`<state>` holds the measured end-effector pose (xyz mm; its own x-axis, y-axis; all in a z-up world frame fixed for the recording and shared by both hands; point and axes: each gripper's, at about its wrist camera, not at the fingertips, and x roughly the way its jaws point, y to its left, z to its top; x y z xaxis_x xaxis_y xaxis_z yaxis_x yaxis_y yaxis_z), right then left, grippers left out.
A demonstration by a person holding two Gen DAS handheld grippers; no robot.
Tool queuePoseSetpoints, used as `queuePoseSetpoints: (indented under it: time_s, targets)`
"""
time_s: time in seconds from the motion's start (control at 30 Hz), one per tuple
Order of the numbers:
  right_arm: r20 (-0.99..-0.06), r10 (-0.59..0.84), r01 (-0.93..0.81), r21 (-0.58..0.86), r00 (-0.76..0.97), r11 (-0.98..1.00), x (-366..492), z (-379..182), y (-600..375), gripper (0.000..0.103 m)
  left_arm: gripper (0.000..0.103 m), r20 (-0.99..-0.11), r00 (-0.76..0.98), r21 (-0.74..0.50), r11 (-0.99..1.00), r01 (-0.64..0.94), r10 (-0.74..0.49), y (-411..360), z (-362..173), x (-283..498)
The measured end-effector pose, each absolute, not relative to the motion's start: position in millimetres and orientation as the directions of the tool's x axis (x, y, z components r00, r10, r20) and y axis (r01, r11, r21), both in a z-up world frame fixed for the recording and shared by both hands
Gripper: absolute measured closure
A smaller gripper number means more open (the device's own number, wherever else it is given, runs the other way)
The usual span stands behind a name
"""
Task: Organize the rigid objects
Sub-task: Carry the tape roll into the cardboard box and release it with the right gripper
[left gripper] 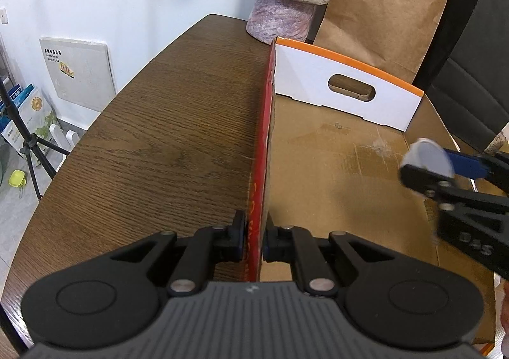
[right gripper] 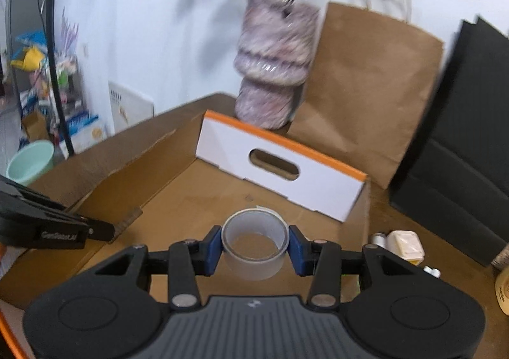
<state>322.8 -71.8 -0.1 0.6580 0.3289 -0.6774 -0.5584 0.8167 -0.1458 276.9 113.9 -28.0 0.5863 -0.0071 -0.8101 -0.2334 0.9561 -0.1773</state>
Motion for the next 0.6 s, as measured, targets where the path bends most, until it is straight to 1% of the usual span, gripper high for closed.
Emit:
queuePoseSetpoints:
  time_s: [0.2, 0.53, 0.6]
  targets:
    - [-0.723, 0.286, -0.576, -0.185, 0.628, 0.796, 334, -14, -51, 0.061, 0.093, -0.808, 0.589, -0.171, 0.958, -0.23, -0.003, 113, -29, 277]
    - [-0.753, 0.244, -0.574, -0.209, 0.611, 0.792, 343, -24, -44, 0.06, 0.093, -0.808, 0.59, -0.172, 0.958, -0.23, -0.003, 113, -29, 276]
    - [-0.751, 0.239, -0.571, -0.214, 0.615, 0.793, 344, -24, -45, 0.055, 0.093, -0.808, 0.59, -0.171, 0.958, -0.23, -0.003, 113, -29, 276]
